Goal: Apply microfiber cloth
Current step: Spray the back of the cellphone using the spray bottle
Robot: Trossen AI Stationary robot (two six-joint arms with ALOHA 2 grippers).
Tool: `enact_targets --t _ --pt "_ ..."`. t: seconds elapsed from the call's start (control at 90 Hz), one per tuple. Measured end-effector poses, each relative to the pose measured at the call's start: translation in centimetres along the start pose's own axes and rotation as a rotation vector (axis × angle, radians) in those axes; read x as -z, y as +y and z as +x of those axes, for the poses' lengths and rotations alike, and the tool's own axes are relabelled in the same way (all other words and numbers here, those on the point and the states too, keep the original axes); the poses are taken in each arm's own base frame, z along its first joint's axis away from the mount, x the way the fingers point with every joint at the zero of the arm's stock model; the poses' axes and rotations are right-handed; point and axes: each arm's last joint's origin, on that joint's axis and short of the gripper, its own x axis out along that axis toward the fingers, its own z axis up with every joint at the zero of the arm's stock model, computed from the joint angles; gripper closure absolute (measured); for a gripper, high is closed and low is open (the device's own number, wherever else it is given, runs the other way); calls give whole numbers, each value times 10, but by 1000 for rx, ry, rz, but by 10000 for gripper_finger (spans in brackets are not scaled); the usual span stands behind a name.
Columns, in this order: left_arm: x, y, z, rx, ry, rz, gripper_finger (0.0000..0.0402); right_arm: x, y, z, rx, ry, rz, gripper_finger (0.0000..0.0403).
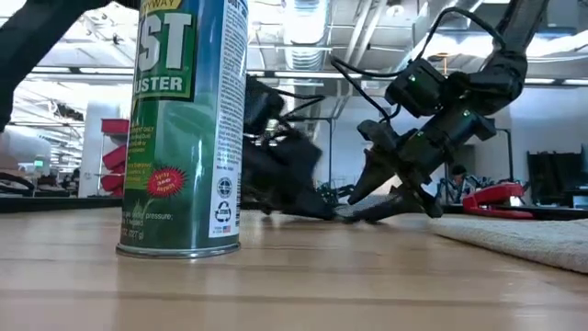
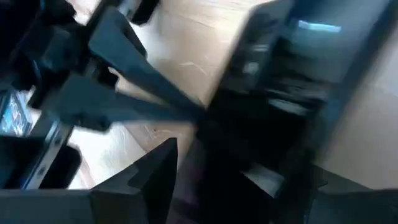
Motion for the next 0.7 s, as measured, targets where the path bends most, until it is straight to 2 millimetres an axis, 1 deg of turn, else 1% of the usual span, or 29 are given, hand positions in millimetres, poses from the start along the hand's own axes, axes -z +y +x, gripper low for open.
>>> enact_targets --t 0.1,0.178,0.389,0.467,0.7 --pt "-5 -6 4 37 -7 9 402 -2 -1 0 -1 -6 -15 207" --pt "-6 -7 5 37 4 5 402 -3 -2 0 3 -10 -32 213" --pt "-4 -7 5 33 25 13 402 -6 -6 0 39 -34 -79 272" --pt "-4 -7 5 31 31 19 402 -9 -8 0 45 -45 -83 287" --pt "-3 -8 5 29 39 19 402 -15 -9 -1 33 -89 -111 294"
